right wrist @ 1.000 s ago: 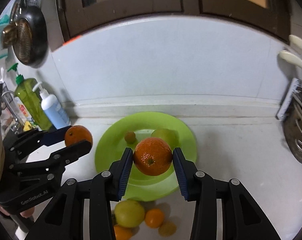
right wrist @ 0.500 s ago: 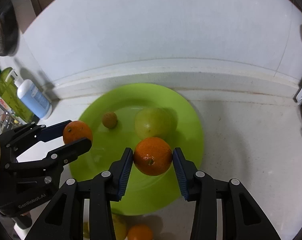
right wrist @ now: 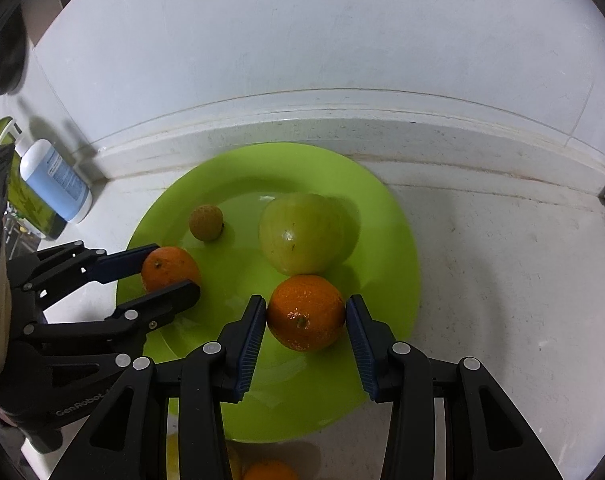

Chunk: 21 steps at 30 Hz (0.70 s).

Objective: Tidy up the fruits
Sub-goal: 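Carry both oranges onto the green plate and open both tools, then withdraw both tools from the plate toward the remaining fruits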

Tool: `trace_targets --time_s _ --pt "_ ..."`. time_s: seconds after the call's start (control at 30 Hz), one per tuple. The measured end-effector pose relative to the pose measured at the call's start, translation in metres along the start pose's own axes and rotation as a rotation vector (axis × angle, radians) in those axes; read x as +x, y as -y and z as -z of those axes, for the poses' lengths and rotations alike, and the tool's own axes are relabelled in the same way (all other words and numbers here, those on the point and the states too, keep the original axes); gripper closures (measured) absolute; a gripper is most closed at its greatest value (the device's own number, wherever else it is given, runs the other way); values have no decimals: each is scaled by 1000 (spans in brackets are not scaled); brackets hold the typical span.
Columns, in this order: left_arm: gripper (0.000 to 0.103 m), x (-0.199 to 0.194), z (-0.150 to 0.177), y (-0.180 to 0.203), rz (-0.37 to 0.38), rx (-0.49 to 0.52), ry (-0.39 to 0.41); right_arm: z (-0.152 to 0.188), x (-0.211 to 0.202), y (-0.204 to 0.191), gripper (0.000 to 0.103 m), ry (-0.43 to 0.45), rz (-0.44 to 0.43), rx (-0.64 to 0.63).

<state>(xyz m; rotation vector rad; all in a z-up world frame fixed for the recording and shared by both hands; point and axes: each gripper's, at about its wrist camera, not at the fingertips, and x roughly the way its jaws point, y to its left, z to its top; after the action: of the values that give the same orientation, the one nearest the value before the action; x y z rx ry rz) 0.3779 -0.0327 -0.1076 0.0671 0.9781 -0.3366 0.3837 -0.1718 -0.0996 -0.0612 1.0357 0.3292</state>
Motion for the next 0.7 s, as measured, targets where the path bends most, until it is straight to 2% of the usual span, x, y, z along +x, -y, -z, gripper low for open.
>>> trace_targets --time_s 0.17,0.23,0.3,0.47,0.57,0.7 --pt "59 0 -1 2 -11 4 -2 -1 1 -1 60 0 -3 4" --pt "53 -2 -2 4 -24 0 9 -2 1 1 60 1 -12 18" --pt "53 -9 0 2 -34 -5 25 -1 -3 1 55 13 -15 27" --pt "50 -40 4 8 -68 -6 109 7 -24 -3 51 62 -9 35" --pt "45 -64 9 13 -77 -8 163 12 -43 -4 50 103 -5 45" --pt "35 -94 16 21 -100 -2 231 21 -78 -9 41 195 24 45"
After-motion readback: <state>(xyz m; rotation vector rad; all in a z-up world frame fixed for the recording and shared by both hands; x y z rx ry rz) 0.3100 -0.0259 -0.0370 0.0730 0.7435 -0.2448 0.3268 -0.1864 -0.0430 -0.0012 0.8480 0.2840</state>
